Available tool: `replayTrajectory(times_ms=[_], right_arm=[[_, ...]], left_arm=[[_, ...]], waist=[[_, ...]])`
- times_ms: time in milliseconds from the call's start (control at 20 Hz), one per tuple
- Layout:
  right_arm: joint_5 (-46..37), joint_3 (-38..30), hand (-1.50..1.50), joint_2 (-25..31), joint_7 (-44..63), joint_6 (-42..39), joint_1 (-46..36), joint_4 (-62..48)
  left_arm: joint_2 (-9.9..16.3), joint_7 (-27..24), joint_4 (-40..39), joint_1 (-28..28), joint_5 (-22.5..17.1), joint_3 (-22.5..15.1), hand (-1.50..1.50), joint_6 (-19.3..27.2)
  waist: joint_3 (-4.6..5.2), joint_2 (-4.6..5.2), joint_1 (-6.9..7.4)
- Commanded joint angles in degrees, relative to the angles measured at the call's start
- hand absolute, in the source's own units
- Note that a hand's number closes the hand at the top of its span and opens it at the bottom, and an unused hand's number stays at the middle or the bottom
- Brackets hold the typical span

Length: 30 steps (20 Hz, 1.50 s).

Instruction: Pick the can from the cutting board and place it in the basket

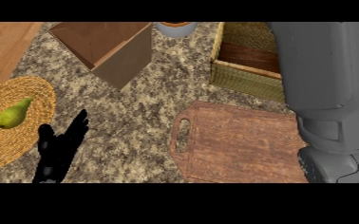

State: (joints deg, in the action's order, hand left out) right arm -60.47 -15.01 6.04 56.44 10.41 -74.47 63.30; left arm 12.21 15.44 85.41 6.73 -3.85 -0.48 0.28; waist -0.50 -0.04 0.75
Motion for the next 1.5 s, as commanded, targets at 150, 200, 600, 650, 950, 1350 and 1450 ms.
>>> replayTrajectory(times_ms=[150, 200, 600, 650, 950, 1350, 1450], right_arm=[[3.71, -1.94, 1.50, -2.78, -3.61, 8.09, 8.85, 3.04], [4.97, -3.55, 1.50, -0.98, -8.00, 10.93, 8.04, -1.82], [-2.02, -1.05, 1.50, 4.82, -3.65, 6.46, 13.84, -3.69], [-0.99, -0.40, 1.50, 5.92, -3.97, 2.21, 13.73, -2.52], [-0.58, 2.76, -1.50, 6.19, -6.67, 0.22, 15.42, -0.90], [3.20, 1.02, -1.50, 8.43, -5.19, -0.90, 20.19, 13.65], [3.34, -0.42, -1.50, 8.96, -3.88, 0.70, 19.97, 14.59]], left_arm=[[0.52, -1.98, -5.12, 3.06, 0.56, 0.92, 0.00, -1.21], [0.95, 1.21, -4.02, 0.43, -0.75, 1.29, 0.00, -2.00], [-0.27, 2.47, -0.82, 1.83, 0.38, 0.79, 0.00, -0.20], [-1.62, 3.18, -0.19, 2.80, -0.13, -0.16, 0.00, -0.24], [-1.98, 0.69, -5.16, -0.50, 2.44, 0.61, 0.00, 1.11], [-3.04, 1.89, -1.97, 2.39, 2.71, -0.54, 0.00, 0.68], [-3.67, 0.24, -3.62, 2.27, 3.10, -0.71, 0.00, 0.67]], waist=[[0.51, 0.02, -0.67], [0.49, 0.33, -0.11], [0.52, -0.02, -0.95], [0.52, -0.17, -1.10], [0.53, 0.06, -0.77], [0.51, -0.21, -1.15], [0.52, -0.11, -1.08]])
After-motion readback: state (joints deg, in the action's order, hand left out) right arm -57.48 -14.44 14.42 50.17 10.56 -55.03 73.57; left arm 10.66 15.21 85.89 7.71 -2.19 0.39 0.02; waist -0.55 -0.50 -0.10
